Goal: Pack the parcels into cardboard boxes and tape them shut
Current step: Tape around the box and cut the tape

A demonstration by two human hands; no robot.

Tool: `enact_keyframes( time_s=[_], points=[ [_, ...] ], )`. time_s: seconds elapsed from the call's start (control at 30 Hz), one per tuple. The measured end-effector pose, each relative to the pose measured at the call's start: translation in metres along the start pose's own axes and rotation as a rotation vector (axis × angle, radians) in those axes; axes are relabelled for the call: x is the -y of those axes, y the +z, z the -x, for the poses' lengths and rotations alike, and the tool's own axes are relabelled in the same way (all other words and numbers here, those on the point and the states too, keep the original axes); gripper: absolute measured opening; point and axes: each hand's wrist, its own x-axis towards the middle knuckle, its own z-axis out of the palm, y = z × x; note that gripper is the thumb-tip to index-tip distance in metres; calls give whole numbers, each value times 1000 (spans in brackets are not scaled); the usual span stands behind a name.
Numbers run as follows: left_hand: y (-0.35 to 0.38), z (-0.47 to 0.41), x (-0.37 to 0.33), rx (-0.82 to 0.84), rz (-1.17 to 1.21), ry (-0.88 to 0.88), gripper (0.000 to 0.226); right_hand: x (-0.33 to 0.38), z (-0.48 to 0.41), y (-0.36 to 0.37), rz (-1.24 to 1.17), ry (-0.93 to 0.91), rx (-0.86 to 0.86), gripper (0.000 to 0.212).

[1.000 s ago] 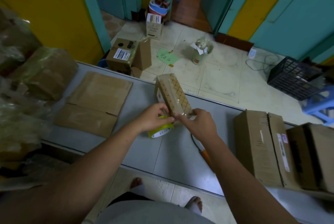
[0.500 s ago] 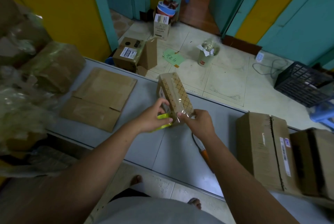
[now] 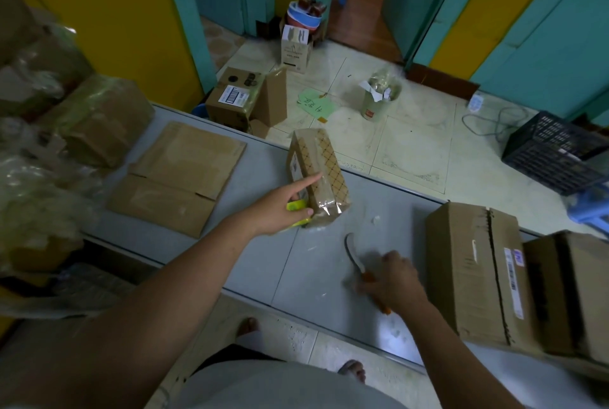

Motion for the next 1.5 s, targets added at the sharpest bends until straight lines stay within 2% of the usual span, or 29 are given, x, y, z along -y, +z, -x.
enact_keyframes(
  time_s=[0.07, 0.17, 0.27, 0.37, 0.5, 0.57, 0.67, 0.87, 1.0, 1.2, 1.33, 1.43, 1.5],
  points=[
    [-2, -1, -2, 12, -6, 10, 82, -20, 0, 14, 64, 40, 20, 94],
    [-6, 1, -6, 38, -6, 52, 82, -24, -2, 19, 79, 8, -41, 60],
    [-12, 2, -9, 89, -17, 51, 82, -24, 2, 15, 69, -71, -84, 29],
    [-17, -2, -12, 141, -5, -18, 80, -23, 14, 8, -15, -179, -151, 11],
    [-22, -4, -14, 206, -21, -79, 87, 2, 56, -6, -380, -326, -231, 9],
    [-23, -4, -15, 226, -24, -74, 90, 19, 78, -11, -481, -437, -231, 10],
    [-23, -3, -16, 230, -33, -44, 93, 40, 94, -8, -423, -530, -229, 15],
    [-25, -3, -20, 255, 3, -46, 99, 74, 91, -4, -352, -526, -251, 18],
    [-26, 0, -27, 265, -4, -55, 100, 90, 90, -8, -325, -549, -240, 11],
    [-26, 3, -31, 270, -46, -62, 99, 107, 91, -18, -223, -497, -209, 21],
    [-24, 5, -34, 264, -72, -78, 102, 123, 71, -15, -49, -395, -101, 32],
    [-24, 4, -35, 270, -86, -67, 104, 116, 53, -2, 56, -323, -25, 34],
    [-25, 5, -37, 280, -100, -60, 101, 98, 47, 9, 182, -311, -42, 27]
  ],
)
